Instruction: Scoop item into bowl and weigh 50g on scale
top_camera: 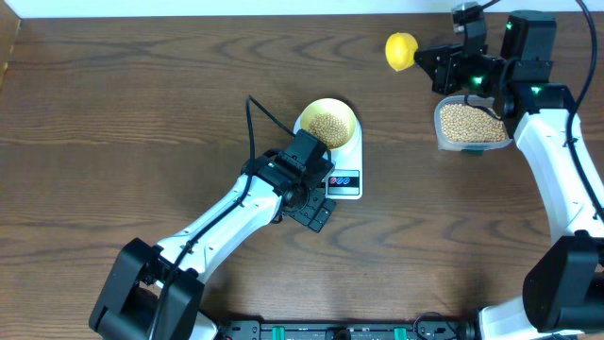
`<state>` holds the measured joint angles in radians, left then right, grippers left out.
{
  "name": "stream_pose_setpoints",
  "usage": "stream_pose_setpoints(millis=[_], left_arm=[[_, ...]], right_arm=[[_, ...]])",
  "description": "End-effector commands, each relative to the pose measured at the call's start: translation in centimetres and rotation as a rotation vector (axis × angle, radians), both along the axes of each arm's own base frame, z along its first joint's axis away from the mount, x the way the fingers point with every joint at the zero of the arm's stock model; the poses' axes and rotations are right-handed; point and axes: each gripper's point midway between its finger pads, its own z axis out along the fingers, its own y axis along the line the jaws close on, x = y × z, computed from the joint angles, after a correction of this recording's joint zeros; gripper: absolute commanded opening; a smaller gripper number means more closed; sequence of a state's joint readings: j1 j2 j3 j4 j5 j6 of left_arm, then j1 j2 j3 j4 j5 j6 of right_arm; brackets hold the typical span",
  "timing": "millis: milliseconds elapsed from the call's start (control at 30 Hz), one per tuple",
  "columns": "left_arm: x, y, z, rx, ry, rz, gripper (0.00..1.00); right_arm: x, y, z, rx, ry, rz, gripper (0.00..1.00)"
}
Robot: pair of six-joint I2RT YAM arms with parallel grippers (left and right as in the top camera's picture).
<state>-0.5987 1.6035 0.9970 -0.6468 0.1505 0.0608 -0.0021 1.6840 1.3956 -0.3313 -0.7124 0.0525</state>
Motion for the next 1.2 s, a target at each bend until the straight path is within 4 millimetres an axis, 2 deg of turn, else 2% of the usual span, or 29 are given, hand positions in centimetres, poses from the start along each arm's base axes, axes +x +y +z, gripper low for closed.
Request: stream_pose_setpoints(millis=[0,333,733,867,1167], left_arm=[[0.6,-0.1,0.5,0.005,-0.022,-0.014,0.98],[0.8,0.2,0.4,0.024,-0.035,-0.008,0.98],[0.9,0.2,0.4,0.027,-0.037,-0.007,0.98],[0.9,0.2,0.4,0.027,-0.037,-0.007,0.98],[1.5,0.6,0.5,0.054,-0.072,-0.01,0.98]], right_arm=[[0.2,-0.9,0.5,0.012,-0.003,-0.03,0.01],[2.7,-5.9,-0.7,-0.173,-0.025,-0.299,0.01],[3.5,-10.0,-1.3,-0.371,-0.056,-0.462,0.01],[3.7,-10.7,-1.2,-0.393,-0.061,-0.495,0.01],[3.7,-10.7,-1.2,-0.391,-0.063,-0.496,0.01]])
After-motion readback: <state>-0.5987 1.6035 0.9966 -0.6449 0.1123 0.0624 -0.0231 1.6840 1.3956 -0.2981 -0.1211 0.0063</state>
